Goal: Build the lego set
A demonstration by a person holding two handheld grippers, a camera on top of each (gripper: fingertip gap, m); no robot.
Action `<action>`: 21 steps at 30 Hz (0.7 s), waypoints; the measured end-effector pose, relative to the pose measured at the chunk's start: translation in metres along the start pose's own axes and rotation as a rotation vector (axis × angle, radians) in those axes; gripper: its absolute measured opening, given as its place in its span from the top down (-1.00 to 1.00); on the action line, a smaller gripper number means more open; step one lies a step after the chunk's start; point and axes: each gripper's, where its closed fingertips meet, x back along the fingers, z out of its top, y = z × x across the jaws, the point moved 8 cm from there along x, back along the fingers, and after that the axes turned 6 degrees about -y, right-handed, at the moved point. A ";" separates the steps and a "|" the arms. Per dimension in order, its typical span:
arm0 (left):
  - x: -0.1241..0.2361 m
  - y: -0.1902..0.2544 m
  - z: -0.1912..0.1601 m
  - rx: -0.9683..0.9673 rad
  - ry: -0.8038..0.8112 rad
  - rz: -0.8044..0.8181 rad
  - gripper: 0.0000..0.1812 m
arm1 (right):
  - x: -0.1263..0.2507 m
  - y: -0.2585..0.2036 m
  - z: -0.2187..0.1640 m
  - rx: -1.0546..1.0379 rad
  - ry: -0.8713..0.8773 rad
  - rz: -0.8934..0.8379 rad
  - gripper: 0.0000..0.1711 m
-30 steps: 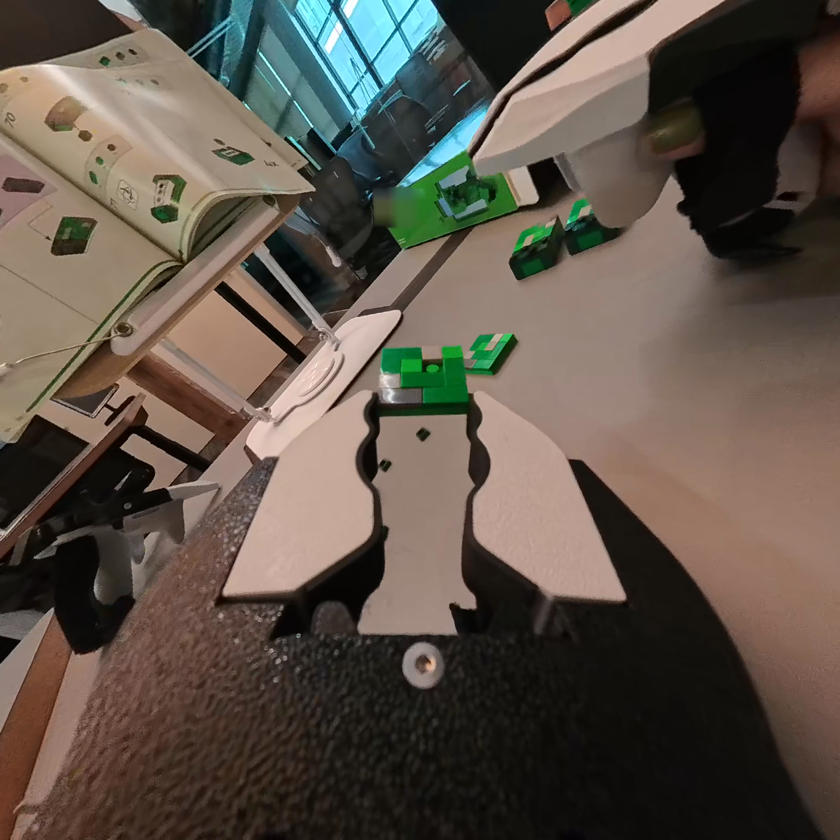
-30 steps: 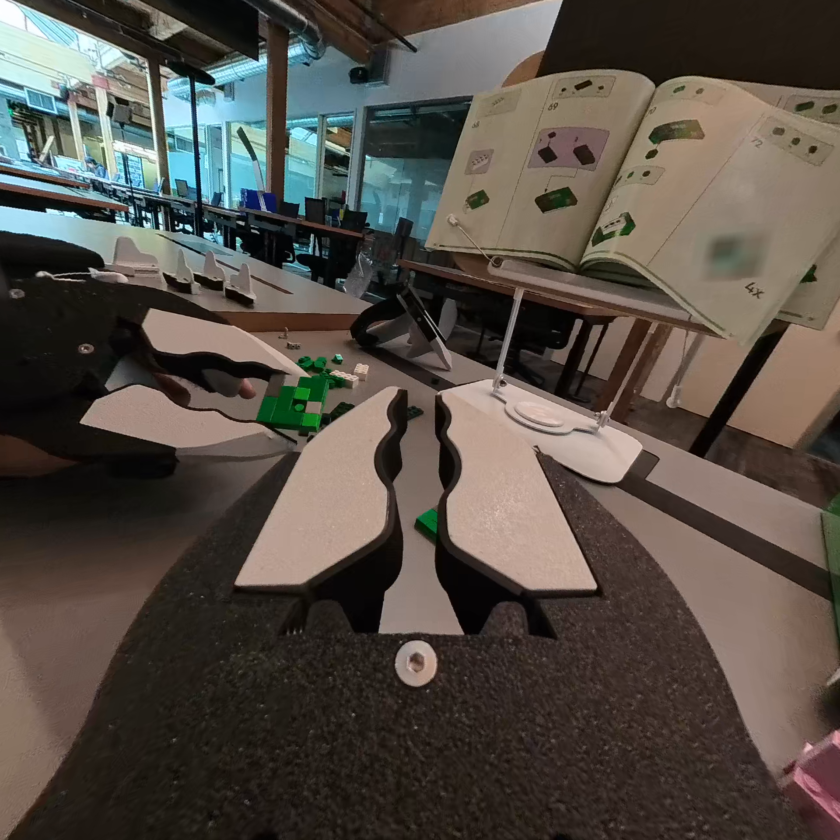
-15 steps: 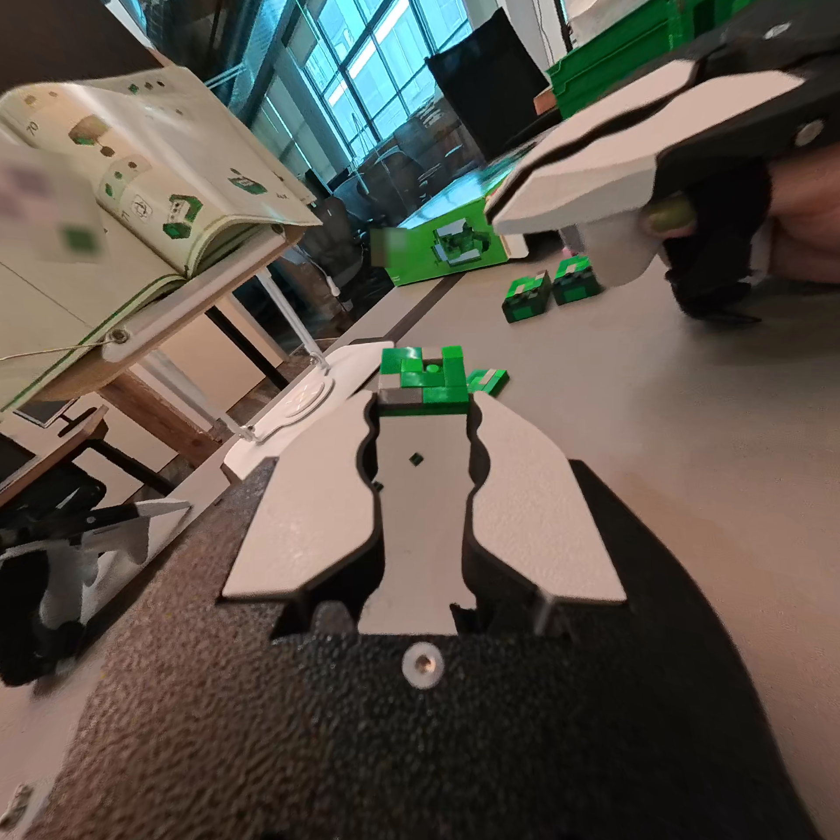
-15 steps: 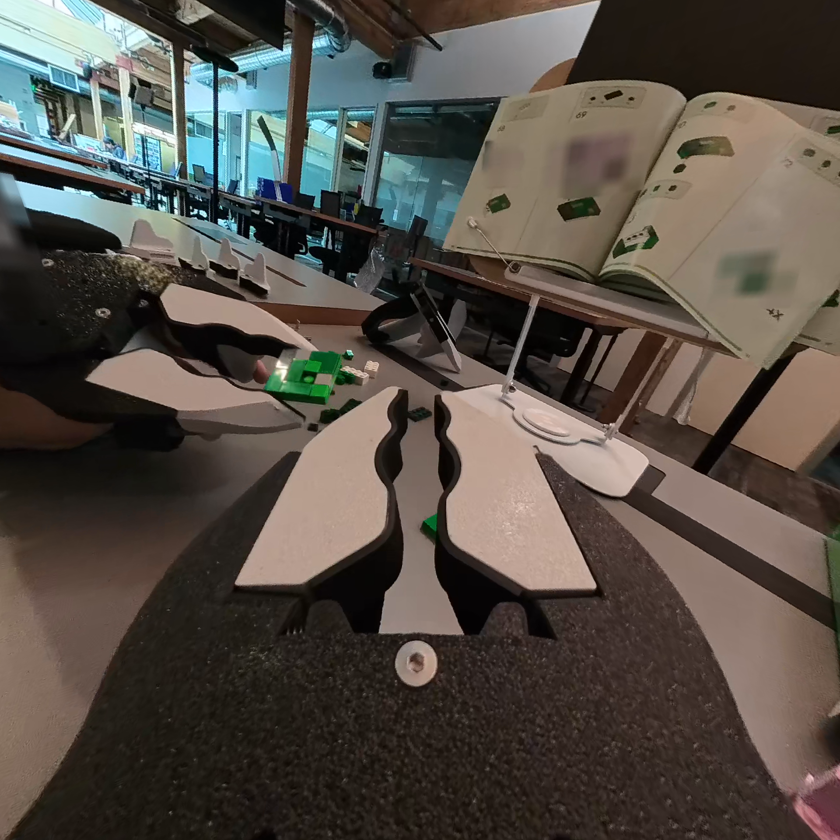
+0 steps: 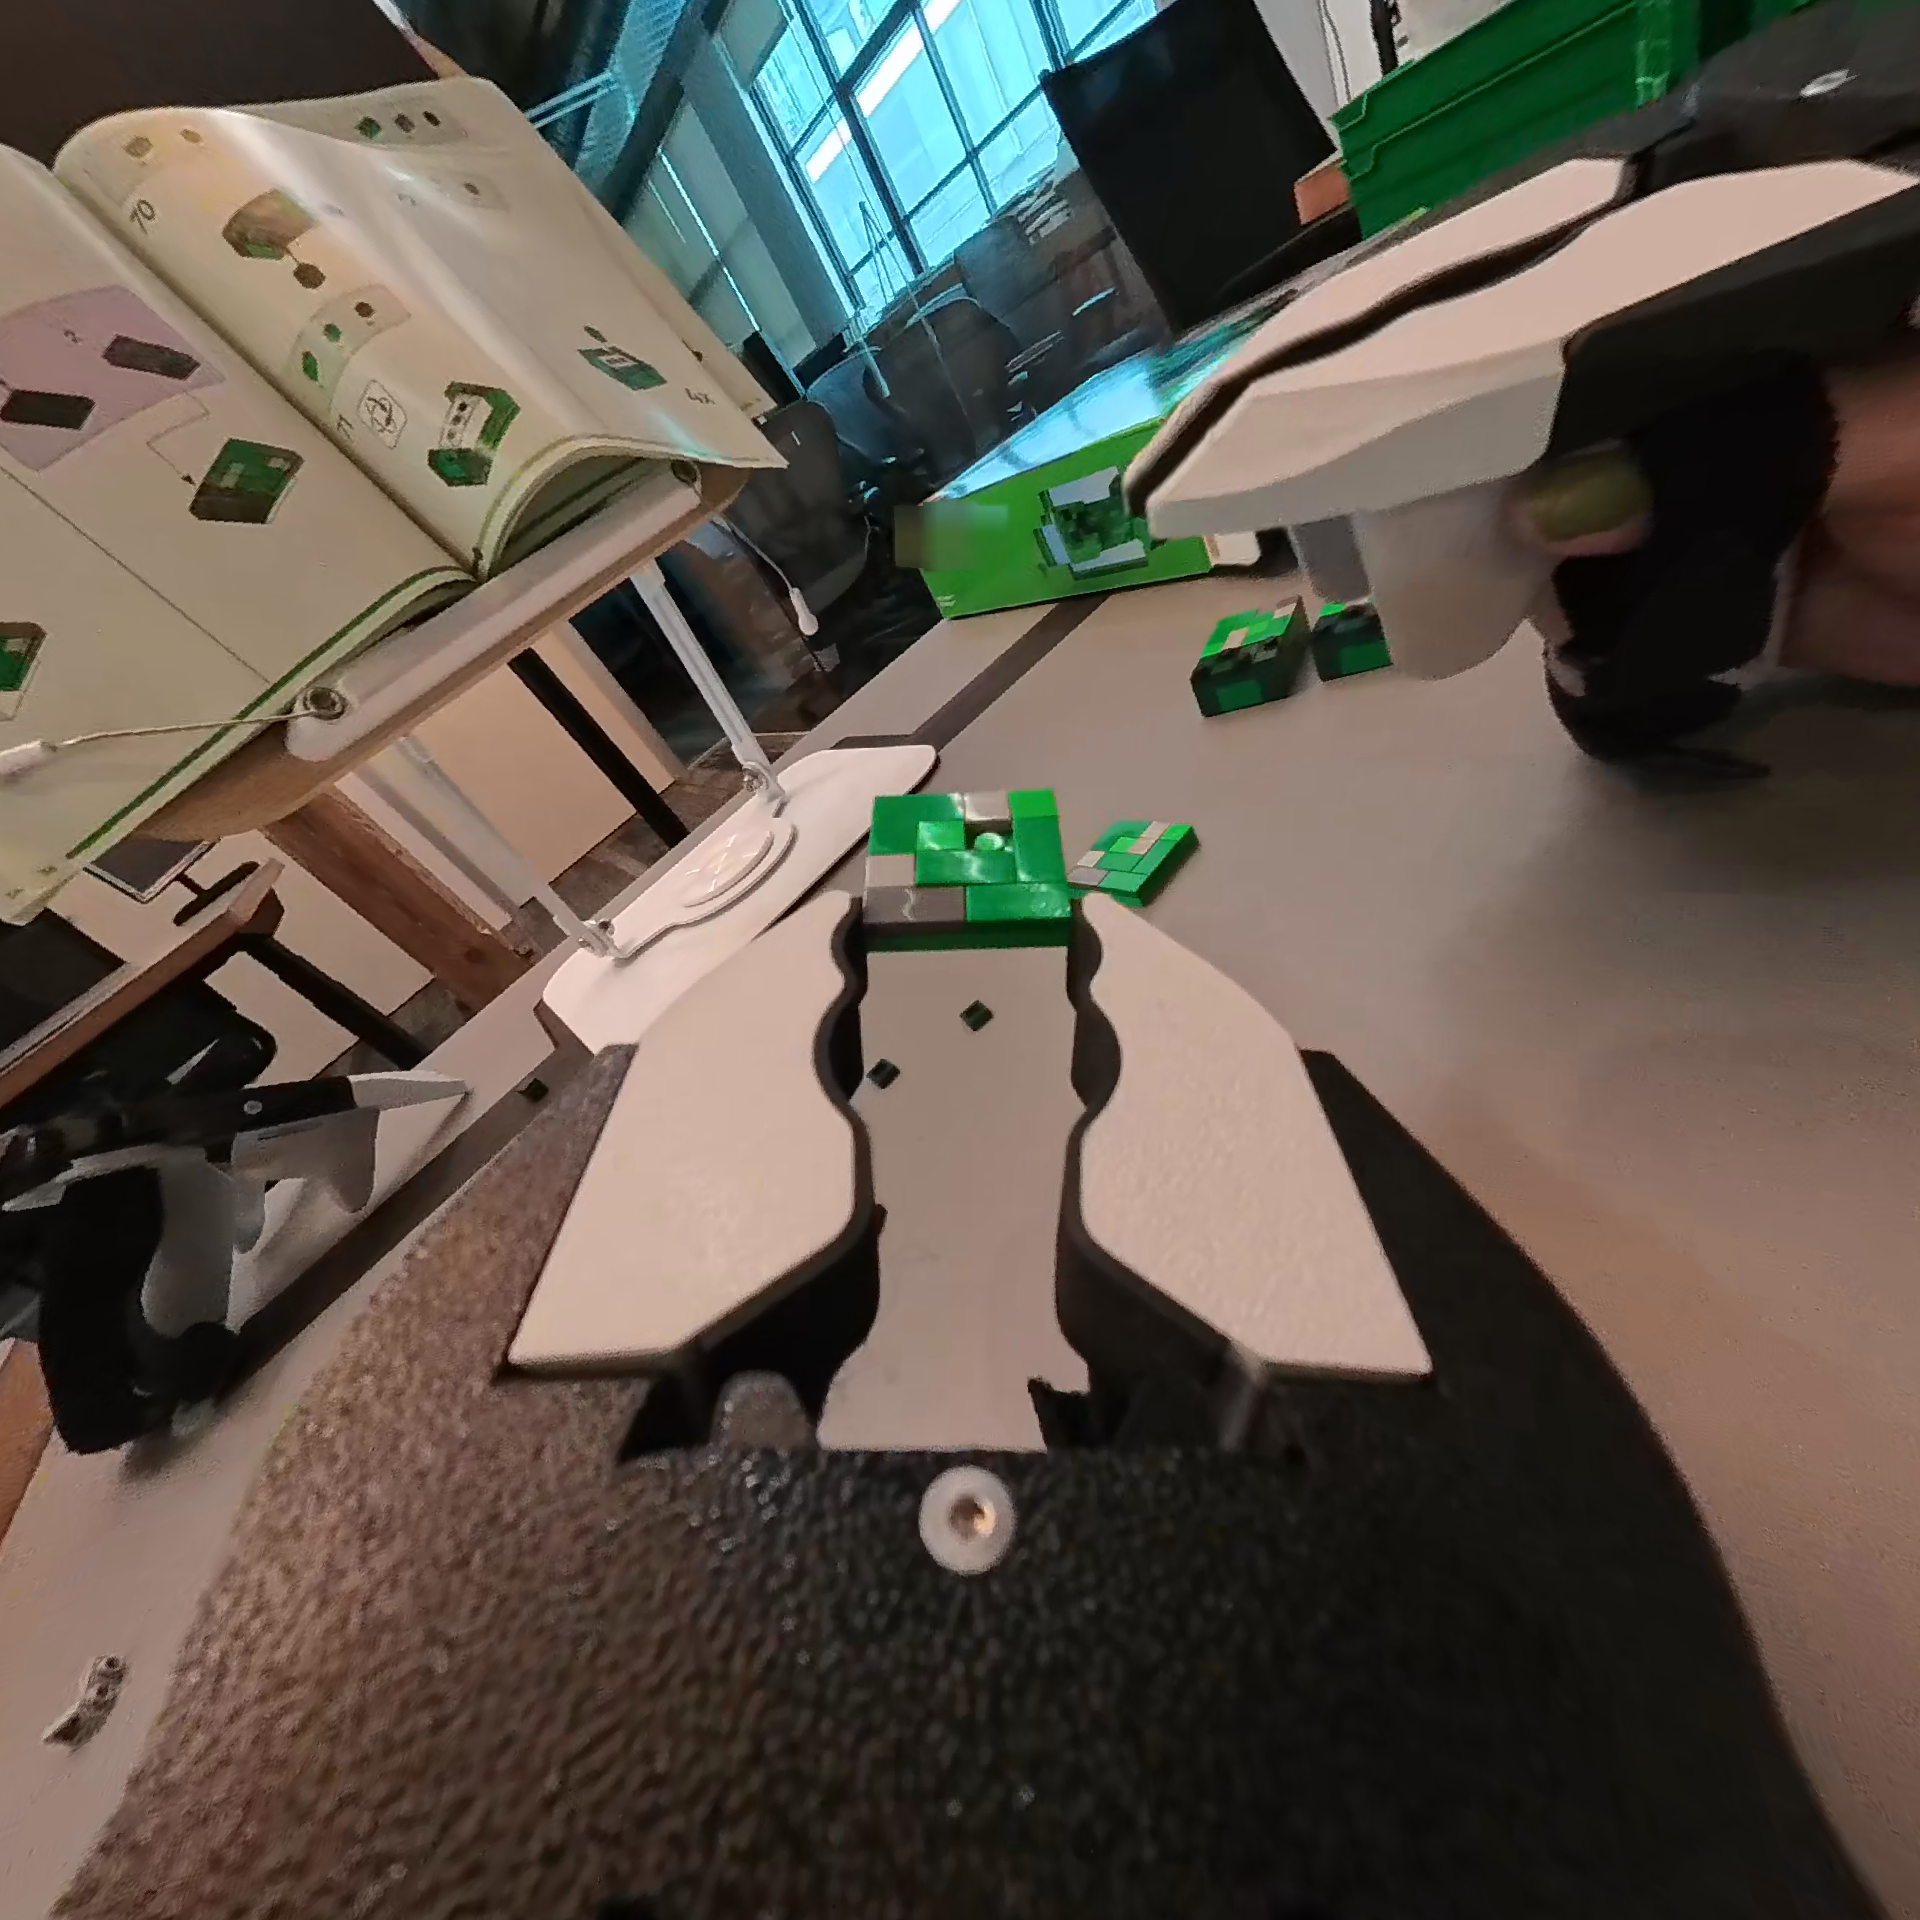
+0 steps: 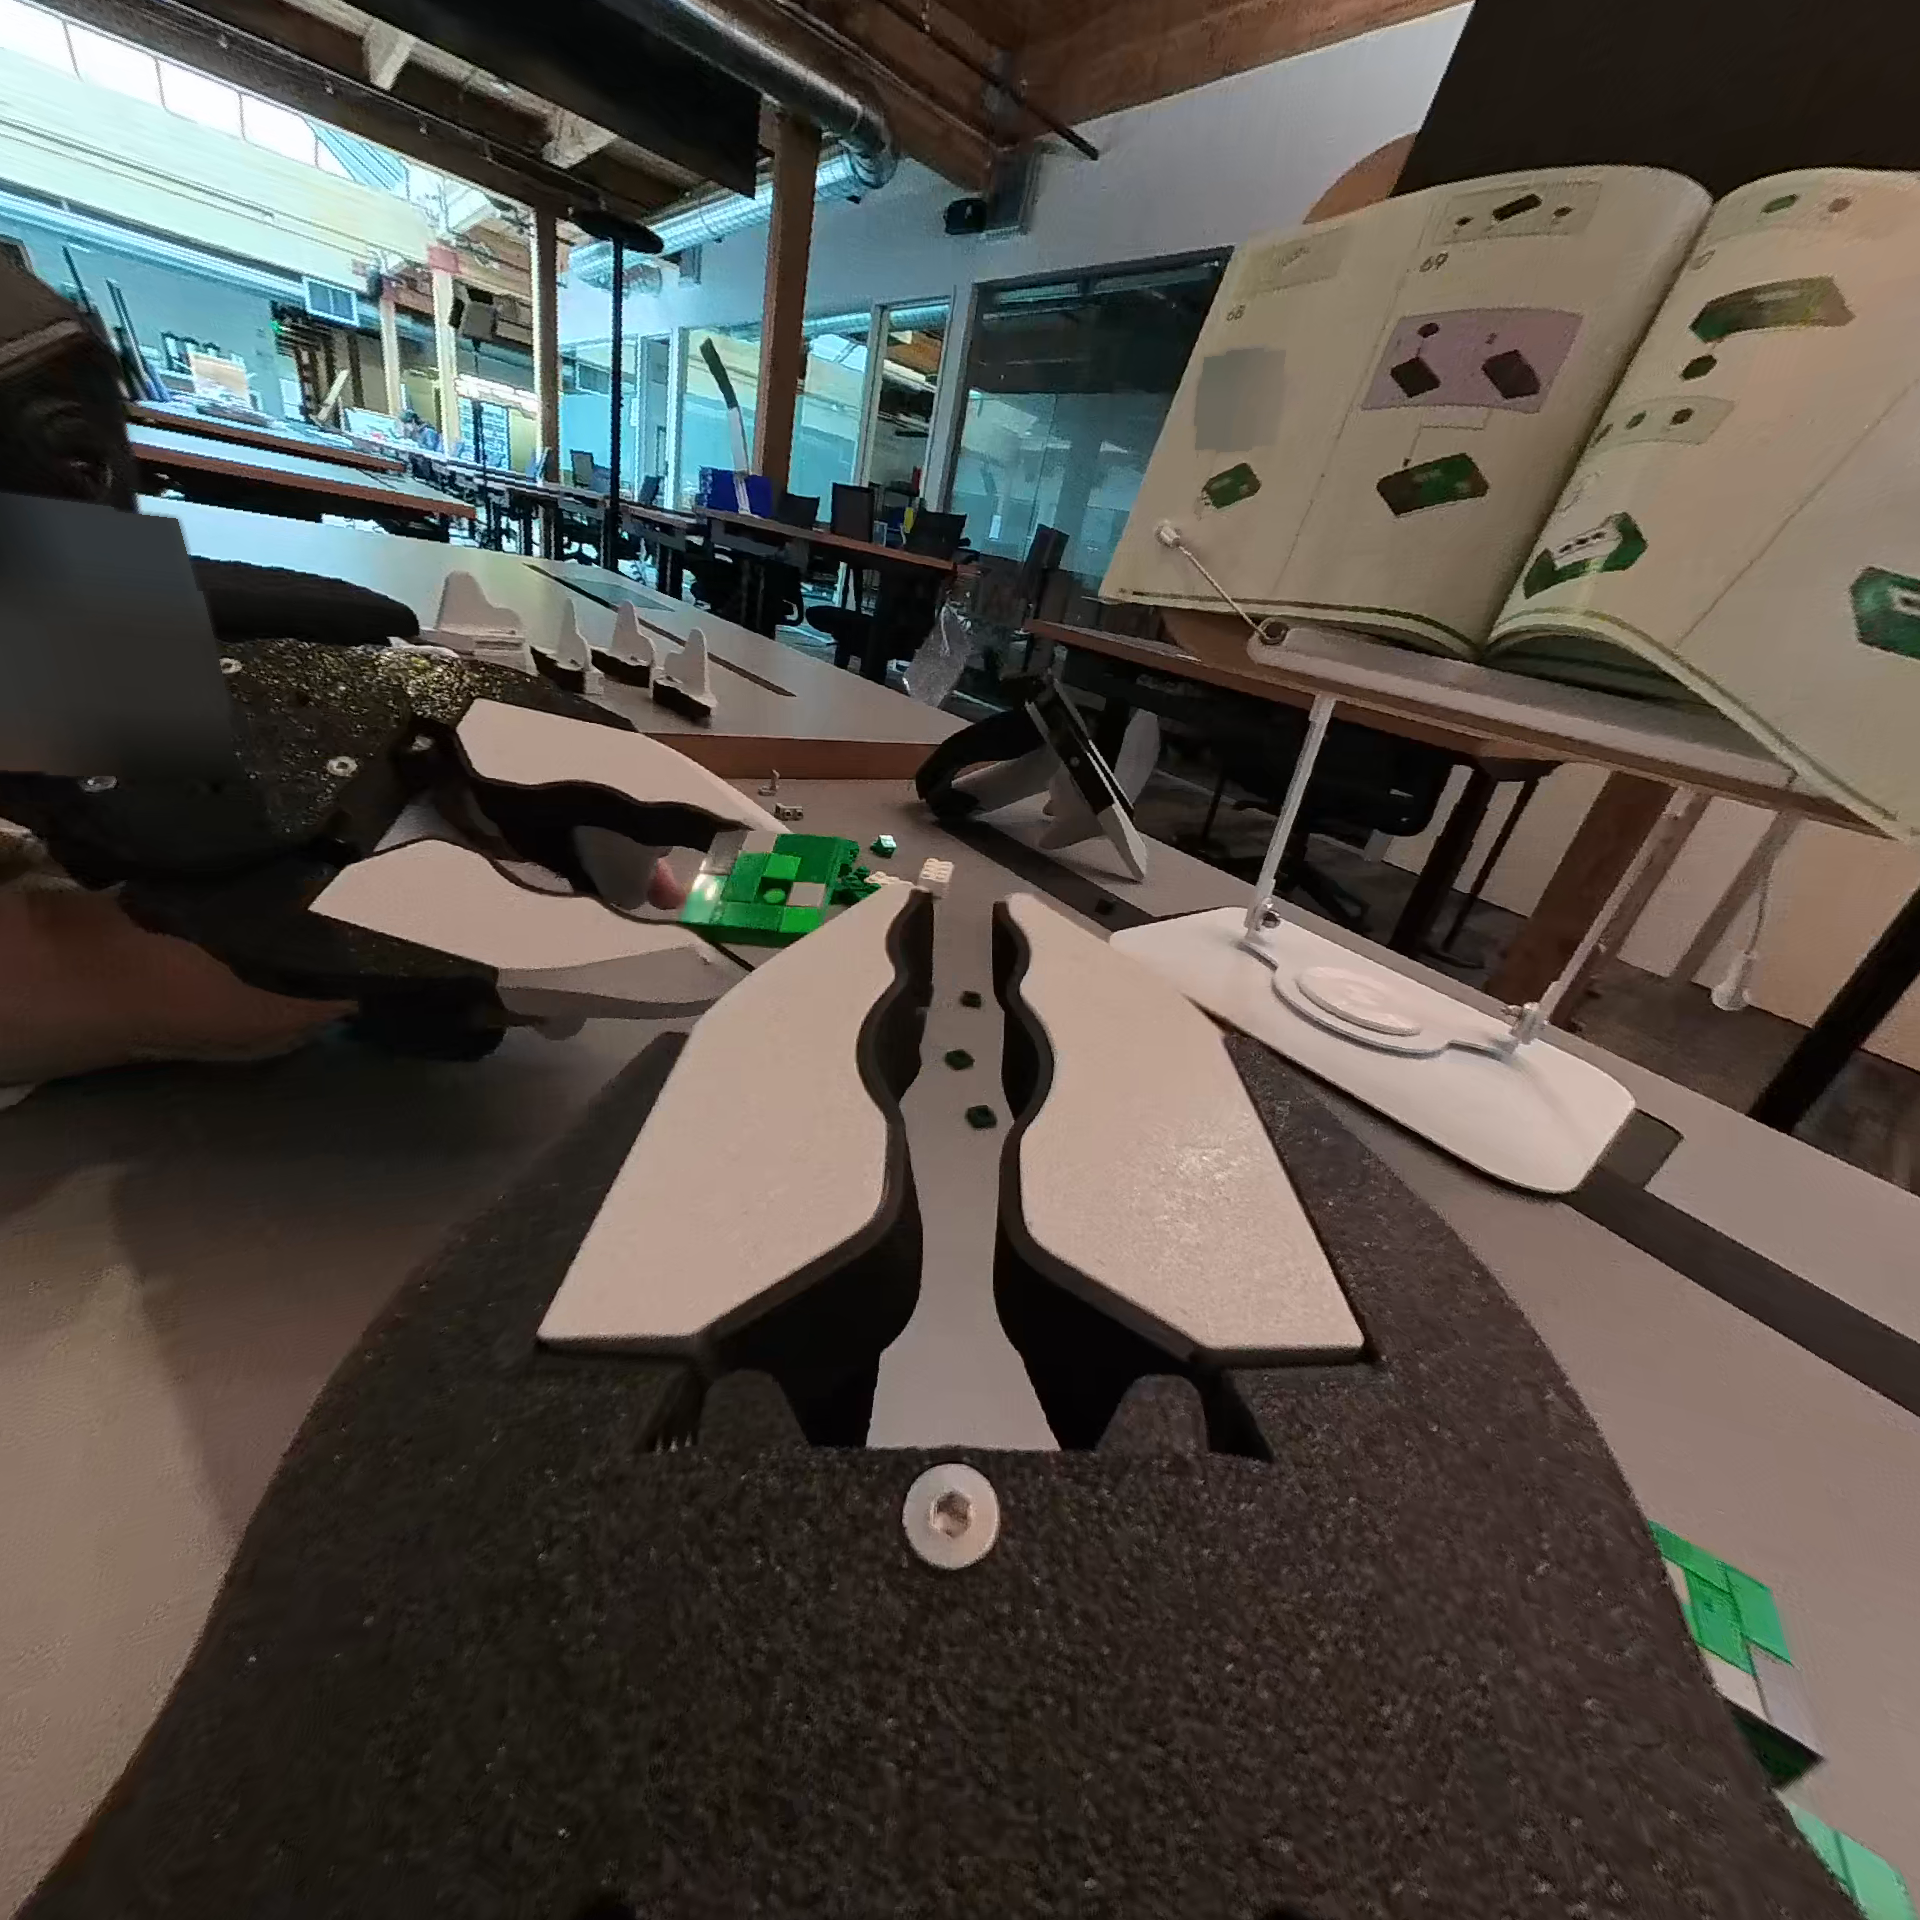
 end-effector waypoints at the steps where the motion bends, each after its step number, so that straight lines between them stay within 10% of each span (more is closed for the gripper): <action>1: 0.000 0.000 0.000 -0.005 -0.001 0.000 0.60 | 0.000 0.000 0.000 -0.003 -0.002 0.006 0.88; 21: 0.004 -0.005 -0.003 0.026 -0.029 0.014 0.60 | 0.002 -0.001 -0.002 -0.014 -0.019 0.008 0.88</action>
